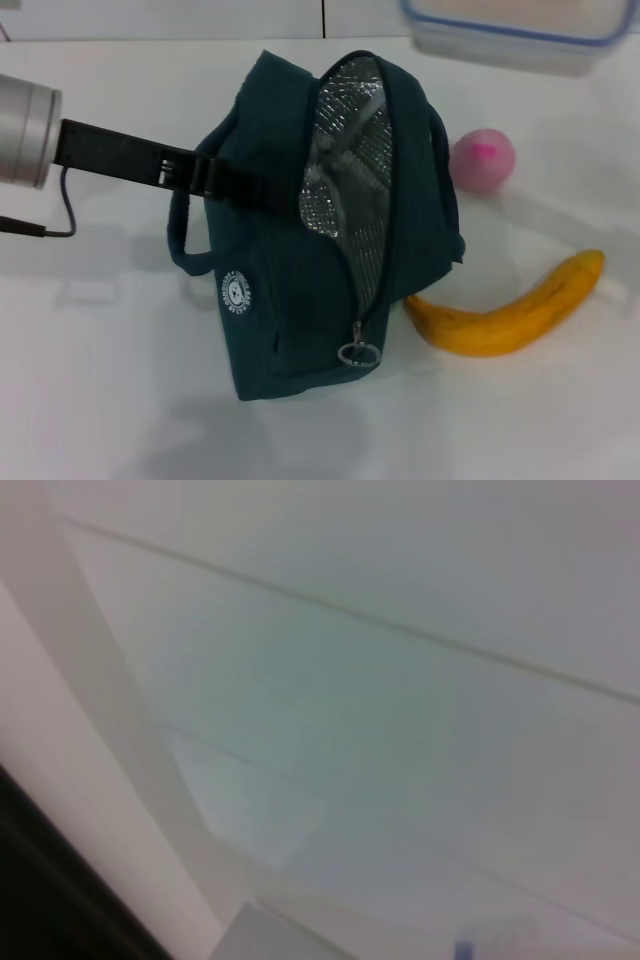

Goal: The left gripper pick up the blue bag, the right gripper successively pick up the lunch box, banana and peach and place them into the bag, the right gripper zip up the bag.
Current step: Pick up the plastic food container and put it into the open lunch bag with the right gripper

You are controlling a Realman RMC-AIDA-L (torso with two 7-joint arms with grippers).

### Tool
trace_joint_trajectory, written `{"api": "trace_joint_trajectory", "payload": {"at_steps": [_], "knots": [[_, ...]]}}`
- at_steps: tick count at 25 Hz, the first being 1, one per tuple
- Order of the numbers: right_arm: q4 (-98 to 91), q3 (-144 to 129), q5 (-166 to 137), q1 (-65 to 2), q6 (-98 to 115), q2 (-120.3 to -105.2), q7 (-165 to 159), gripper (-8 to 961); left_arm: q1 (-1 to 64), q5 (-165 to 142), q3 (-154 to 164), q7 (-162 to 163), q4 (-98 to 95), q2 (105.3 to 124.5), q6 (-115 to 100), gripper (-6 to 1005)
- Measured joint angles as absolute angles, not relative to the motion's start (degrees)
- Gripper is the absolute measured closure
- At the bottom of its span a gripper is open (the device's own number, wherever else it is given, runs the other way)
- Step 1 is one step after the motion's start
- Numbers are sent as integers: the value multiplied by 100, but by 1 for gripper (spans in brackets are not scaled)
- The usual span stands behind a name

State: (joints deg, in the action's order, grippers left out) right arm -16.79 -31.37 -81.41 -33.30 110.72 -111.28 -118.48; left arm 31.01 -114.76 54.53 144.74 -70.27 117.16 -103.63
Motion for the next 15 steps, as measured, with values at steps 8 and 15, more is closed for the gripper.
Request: {"api": "trace_joint_trajectory", "payload": {"at_steps": [8, 15], "knots": [[-1706, -4171, -8146, -3705, 10186, -11288, -11882, 790, 3159, -11495, 5454, 14278, -6976, 11789, -10323, 968], [-1696, -4796, -8155, -3423, 9884, -11159, -12057, 780, 3172, -11492, 5433, 14190, -6713, 11765, -10203, 968]]}}
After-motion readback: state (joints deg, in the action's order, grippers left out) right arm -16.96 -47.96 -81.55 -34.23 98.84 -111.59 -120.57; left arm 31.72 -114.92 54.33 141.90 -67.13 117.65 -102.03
